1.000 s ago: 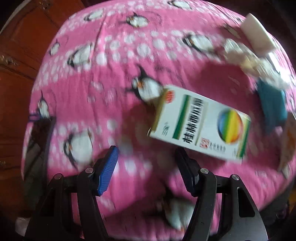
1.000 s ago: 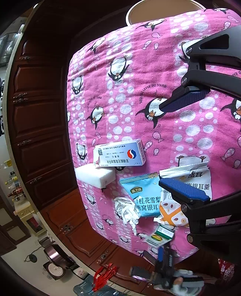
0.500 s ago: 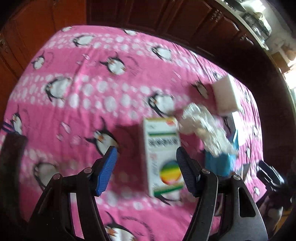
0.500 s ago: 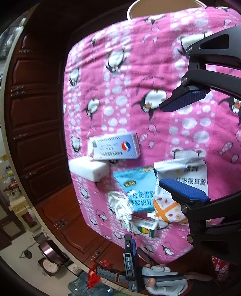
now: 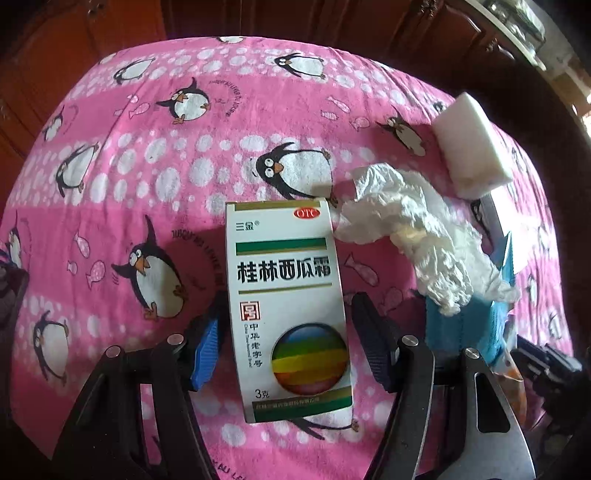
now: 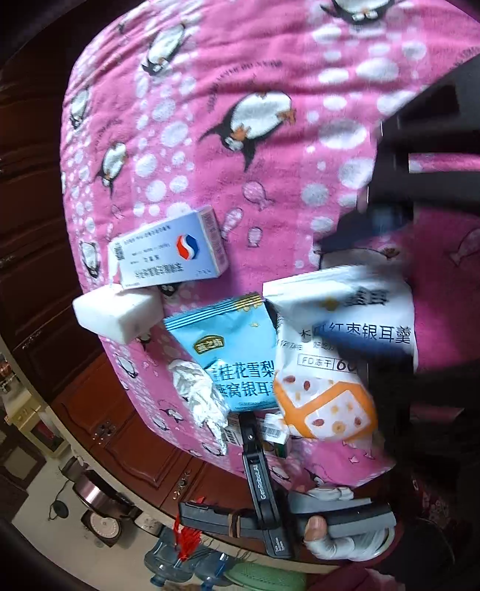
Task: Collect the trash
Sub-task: 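Grasp the rainbow-logo medicine box with the left gripper while the right grasps the orange-white wrapper, then carry the medicine box and wrapper with both grippers over the beige bin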
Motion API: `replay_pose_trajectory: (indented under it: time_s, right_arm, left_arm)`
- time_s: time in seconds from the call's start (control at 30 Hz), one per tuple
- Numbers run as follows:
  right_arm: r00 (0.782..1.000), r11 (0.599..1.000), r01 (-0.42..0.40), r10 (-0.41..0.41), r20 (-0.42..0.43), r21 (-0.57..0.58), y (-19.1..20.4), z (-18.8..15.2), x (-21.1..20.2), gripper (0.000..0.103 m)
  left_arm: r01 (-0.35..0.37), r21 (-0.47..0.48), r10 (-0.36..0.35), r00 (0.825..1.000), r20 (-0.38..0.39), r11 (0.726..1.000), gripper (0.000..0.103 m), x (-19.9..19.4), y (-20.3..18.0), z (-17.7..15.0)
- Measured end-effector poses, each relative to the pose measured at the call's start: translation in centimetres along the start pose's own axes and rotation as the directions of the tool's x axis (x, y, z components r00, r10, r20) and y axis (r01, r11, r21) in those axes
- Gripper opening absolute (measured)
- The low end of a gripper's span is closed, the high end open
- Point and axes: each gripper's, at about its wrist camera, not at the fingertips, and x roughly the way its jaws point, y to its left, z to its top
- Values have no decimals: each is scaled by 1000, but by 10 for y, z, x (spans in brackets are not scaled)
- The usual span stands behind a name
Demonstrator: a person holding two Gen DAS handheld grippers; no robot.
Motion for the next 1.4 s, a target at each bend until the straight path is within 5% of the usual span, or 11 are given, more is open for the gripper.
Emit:
replay_pose_trajectory:
  time_s: [0.13, 0.43, 0.6, 0.63, 0.73, 0.93, 1.1, 1.4]
  right_arm:
    - [999, 1000, -6, 8, 51, -30, 3, -2, -19, 14]
    - [988, 998, 33, -23, 153, -61, 4, 3, -62, 12]
    - [993, 999, 49, -46, 112, -21, -11, 3, -56, 12]
    - [995, 999, 43, -43, 93, -2, -17, 2, -52, 14]
    - [997, 999, 36, -38, 64, 38, -29, 0, -42, 48]
    - [999, 998, -17, 14, 42, 66, -37, 0, -18, 50]
    - [997, 999, -38, 36, 74, 22, -28, -5, -20, 15]
    - [962, 1000, 3, -10, 275, 25, -40, -5, -107, 10]
  left_arm:
    - [34, 12, -34, 999, 9, 999, 52, -12, 5, -3]
    - [75, 56, -81, 990, 119, 996, 51, -70, 3, -6]
    - [108, 100, -122, 980, 155, 989, 51, -91, -12, -3]
    - [113, 105, -129, 979, 156, 988, 51, -93, -14, -5]
    - [133, 129, -152, 977, 153, 983, 51, -99, -21, -10]
    - [149, 161, -175, 972, 156, 976, 51, -106, -39, -12]
    - [149, 193, -178, 974, 140, 970, 51, -103, -53, -13]
    - [184, 305, -233, 963, 135, 935, 51, -109, -111, -13]
